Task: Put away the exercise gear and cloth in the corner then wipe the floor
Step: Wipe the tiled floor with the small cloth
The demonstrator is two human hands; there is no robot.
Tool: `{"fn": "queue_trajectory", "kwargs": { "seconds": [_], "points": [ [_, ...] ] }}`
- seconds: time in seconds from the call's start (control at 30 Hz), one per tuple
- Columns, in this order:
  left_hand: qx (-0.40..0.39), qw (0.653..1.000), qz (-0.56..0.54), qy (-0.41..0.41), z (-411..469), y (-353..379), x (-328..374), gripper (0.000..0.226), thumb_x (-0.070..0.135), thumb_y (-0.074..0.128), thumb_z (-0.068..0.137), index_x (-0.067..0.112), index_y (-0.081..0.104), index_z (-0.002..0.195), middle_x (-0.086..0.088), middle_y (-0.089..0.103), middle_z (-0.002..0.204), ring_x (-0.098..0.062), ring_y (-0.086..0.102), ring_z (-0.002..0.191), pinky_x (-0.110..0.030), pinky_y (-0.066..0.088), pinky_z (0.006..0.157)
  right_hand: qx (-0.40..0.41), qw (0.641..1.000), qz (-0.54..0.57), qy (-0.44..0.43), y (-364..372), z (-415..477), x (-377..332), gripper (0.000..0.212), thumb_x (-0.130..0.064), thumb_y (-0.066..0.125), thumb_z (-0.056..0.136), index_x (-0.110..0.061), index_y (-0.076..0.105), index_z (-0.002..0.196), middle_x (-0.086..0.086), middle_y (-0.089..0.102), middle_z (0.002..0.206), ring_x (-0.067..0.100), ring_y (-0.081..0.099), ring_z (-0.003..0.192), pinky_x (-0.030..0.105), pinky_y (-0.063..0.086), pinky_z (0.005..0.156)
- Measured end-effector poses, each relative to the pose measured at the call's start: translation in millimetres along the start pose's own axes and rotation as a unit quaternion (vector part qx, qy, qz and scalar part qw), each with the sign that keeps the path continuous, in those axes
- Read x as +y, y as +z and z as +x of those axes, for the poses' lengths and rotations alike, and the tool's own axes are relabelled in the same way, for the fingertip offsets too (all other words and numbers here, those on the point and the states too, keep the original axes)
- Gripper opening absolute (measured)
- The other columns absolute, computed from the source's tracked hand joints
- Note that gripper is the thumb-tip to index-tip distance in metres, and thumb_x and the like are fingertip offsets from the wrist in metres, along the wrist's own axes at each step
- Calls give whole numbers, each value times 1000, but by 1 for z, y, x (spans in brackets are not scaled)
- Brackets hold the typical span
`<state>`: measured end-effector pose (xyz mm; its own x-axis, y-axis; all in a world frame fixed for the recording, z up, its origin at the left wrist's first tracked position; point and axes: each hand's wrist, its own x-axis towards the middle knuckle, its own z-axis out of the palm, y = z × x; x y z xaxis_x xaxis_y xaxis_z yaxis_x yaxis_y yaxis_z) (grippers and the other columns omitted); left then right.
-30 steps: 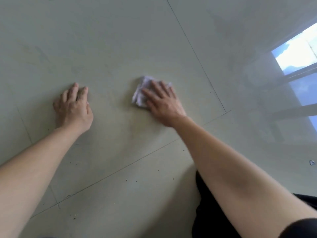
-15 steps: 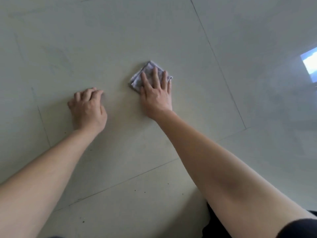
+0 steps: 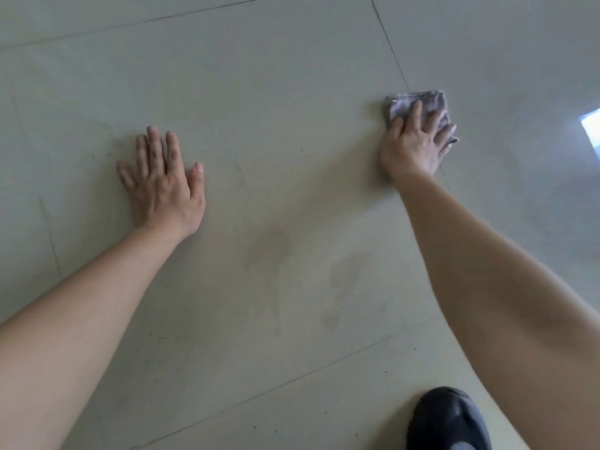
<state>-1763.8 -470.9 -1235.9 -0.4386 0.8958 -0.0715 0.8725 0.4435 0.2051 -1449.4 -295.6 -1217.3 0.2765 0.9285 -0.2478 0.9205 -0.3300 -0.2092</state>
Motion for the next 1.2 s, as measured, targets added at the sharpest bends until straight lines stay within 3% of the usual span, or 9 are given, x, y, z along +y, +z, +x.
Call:
{"fn": "queue_trajectory", "kwargs": {
  "seconds": [0.37,0.43,0.53,0.67,0.77,0.87,1.0,1.1,1.2],
  "points": [
    [34,999,29,-30,12,8,7,66,43,24,98,12,22,156,-11,13,165,-28,12,152,-61,7,116,-74,864,-77,-493,50,-34,-136,51,-49,27,105,-40,24,155,3,12,167,31,3,154,41,-4,122],
    [32,998,33,-32,12,8,8,67,44,24,98,12,23,156,-11,13,165,-29,12,152,-61,7,116,-51,886,-79,-454,36,14,-124,53,-53,28,103,-40,27,155,2,15,166,29,8,153,42,0,123],
    [30,998,40,-35,12,7,9,67,46,23,98,13,22,156,-11,13,165,-29,11,152,-60,6,117,14,981,-49,-189,7,89,-88,57,-53,24,101,-37,23,156,3,11,167,31,7,153,47,2,124],
    [24,997,58,-37,11,7,8,67,46,22,98,13,22,156,-11,13,165,-29,11,152,-60,8,117,24,999,-26,-21,1,99,-100,58,-46,23,102,-34,17,158,6,1,168,36,-1,153,48,-4,123],
    [19,997,61,-37,12,6,9,67,46,23,98,13,22,156,-10,13,165,-29,12,152,-60,8,117,3,970,-56,-235,31,60,-162,54,-45,24,103,-35,20,157,7,6,167,38,0,152,51,-2,122],
    [16,997,57,-41,13,6,10,67,47,23,98,12,23,156,-12,14,165,-30,13,151,-61,8,116,-72,884,-90,-453,56,2,-223,55,-47,26,104,-35,19,157,8,4,167,38,-3,152,49,-6,122],
    [18,997,57,-44,12,5,10,68,47,23,98,11,24,156,-13,14,164,-30,13,151,-60,7,116,-108,796,-122,-582,51,6,-244,55,-53,27,103,-39,22,156,4,11,167,31,6,153,42,0,123],
    [17,997,57,-40,12,4,11,68,47,23,98,11,24,156,-13,13,165,-30,12,151,-59,7,116,-54,865,-121,-483,28,84,-221,57,-55,26,101,-37,29,154,6,18,165,30,15,151,42,10,122],
    [17,998,54,-39,12,4,10,68,47,24,98,11,24,156,-13,13,165,-30,12,151,-59,6,116,-6,966,-91,-242,-4,158,-165,57,-51,22,102,-36,23,156,7,12,167,34,9,152,48,5,123]
  ]
}}
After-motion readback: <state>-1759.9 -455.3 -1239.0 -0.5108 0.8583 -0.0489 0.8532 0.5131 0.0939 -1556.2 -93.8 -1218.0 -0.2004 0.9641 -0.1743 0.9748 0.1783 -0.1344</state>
